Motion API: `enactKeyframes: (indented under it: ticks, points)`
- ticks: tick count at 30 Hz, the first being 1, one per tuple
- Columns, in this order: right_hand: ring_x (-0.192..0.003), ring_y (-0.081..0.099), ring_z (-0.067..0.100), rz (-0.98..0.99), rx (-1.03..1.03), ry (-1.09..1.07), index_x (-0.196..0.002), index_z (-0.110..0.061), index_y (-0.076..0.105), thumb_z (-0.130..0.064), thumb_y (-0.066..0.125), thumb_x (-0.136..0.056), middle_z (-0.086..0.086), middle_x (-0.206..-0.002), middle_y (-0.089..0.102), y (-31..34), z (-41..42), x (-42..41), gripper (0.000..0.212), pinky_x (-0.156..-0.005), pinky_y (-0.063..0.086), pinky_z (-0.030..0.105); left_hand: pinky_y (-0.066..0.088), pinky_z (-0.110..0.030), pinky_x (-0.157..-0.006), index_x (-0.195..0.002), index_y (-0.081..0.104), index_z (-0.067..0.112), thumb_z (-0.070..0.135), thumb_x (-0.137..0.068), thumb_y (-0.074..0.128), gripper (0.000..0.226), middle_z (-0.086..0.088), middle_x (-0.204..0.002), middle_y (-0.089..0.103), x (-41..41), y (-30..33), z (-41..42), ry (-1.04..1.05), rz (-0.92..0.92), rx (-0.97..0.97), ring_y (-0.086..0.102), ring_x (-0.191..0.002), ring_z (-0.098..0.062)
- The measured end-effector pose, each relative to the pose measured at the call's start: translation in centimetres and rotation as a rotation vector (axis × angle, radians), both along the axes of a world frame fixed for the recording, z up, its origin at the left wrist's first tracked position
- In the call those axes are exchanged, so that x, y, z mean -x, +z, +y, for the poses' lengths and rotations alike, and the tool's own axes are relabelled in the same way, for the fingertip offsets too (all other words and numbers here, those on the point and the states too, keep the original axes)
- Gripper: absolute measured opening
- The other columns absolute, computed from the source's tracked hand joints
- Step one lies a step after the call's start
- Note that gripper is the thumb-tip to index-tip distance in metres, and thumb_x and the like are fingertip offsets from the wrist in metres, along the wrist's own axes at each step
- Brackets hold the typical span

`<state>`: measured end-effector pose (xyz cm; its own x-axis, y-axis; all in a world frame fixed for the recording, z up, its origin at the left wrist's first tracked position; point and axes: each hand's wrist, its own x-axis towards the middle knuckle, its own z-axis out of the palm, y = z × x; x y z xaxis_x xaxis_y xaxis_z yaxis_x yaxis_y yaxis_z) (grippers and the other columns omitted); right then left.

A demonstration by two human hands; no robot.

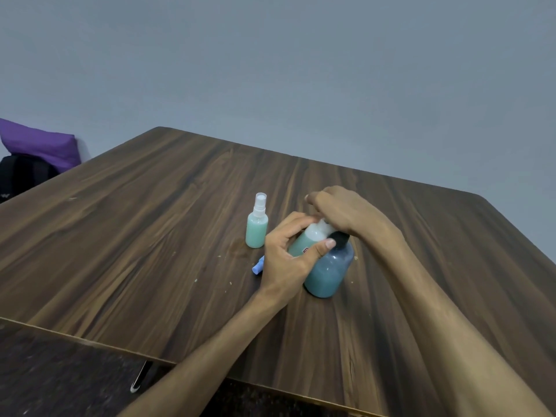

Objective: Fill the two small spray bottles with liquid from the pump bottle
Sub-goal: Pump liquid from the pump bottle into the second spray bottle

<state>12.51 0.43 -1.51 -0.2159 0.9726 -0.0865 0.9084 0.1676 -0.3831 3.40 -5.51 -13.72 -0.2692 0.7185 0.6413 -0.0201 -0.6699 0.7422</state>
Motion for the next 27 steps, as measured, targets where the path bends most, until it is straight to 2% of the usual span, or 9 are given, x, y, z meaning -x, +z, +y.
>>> enactKeyframes:
  ticks: [3,6,9,15,20,23,27]
  points:
    - [-0.086,0.062,0.025,-0.047,0.023,0.052,-0.084,-0.021,0.064,-0.049,0.033,-0.080,0.004,-0.102,0.068,-0.37,0.12,0.53,0.042,-0.080,0.047,0.047,0.051,-0.026,-0.082,-0.095,0.073,0.009,0.007,-0.083,0.083,0.016,0.005,-0.091,0.067,0.21,-0.23,0.13,0.001,0.001,0.019,0.065,-0.088,-0.012]
    - [-0.088,0.062,0.022,0.003,-0.023,-0.003,-0.093,-0.020,0.066,-0.050,0.040,-0.092,0.000,-0.097,0.068,0.29,-0.17,0.15,0.039,-0.085,0.048,0.047,0.053,-0.029,-0.085,-0.098,0.074,0.009,0.007,-0.083,0.082,0.017,0.000,-0.094,0.070,0.23,-0.31,0.08,0.005,-0.009,-0.007,0.067,-0.092,-0.016]
    - [-0.091,0.063,0.025,-0.014,-0.005,0.031,-0.101,-0.019,0.067,-0.049,0.035,-0.091,0.005,-0.109,0.069,-0.34,0.31,-0.08,0.045,-0.081,0.048,0.047,0.053,-0.028,-0.087,-0.100,0.074,0.008,0.007,-0.083,0.082,0.019,0.003,-0.097,0.070,-0.05,-0.03,0.09,-0.006,-0.011,0.009,0.068,-0.095,-0.015]
    - [-0.090,0.063,0.024,0.036,-0.027,-0.001,-0.091,-0.018,0.065,-0.049,0.043,-0.095,0.002,-0.097,0.068,-0.03,-0.11,-0.03,0.038,-0.088,0.050,0.047,0.051,-0.025,-0.086,-0.098,0.073,0.016,0.005,-0.083,0.082,0.021,0.006,-0.094,0.069,0.12,-0.02,-0.17,-0.001,0.001,-0.005,0.067,-0.092,-0.012]
    - [-0.091,0.065,0.025,0.001,0.002,0.005,-0.091,-0.021,0.066,-0.048,0.042,-0.092,0.001,-0.099,0.069,-0.23,-0.07,-0.07,0.037,-0.090,0.051,0.049,0.053,-0.027,-0.086,-0.098,0.074,0.011,0.006,-0.083,0.082,0.018,0.003,-0.095,0.070,0.05,0.00,0.04,0.007,0.006,0.019,0.067,-0.093,-0.014]
    - [-0.089,0.064,0.025,0.026,-0.025,-0.006,-0.090,-0.018,0.063,-0.048,0.042,-0.097,0.002,-0.095,0.069,0.14,-0.34,-0.26,0.038,-0.080,0.047,0.045,0.053,-0.027,-0.088,-0.100,0.075,0.010,0.006,-0.083,0.082,0.019,0.002,-0.097,0.071,0.10,-0.13,-0.12,0.013,0.008,-0.003,0.068,-0.095,-0.015]
    - [-0.090,0.063,0.028,-0.041,0.020,0.057,-0.090,-0.019,0.063,-0.048,0.032,-0.085,0.003,-0.099,0.066,-0.60,0.15,0.10,0.042,-0.075,0.046,0.046,0.053,-0.027,-0.086,-0.097,0.074,0.006,0.005,-0.082,0.082,0.017,0.001,-0.095,0.070,0.00,-0.05,-0.04,0.009,0.013,0.025,0.068,-0.093,-0.014]
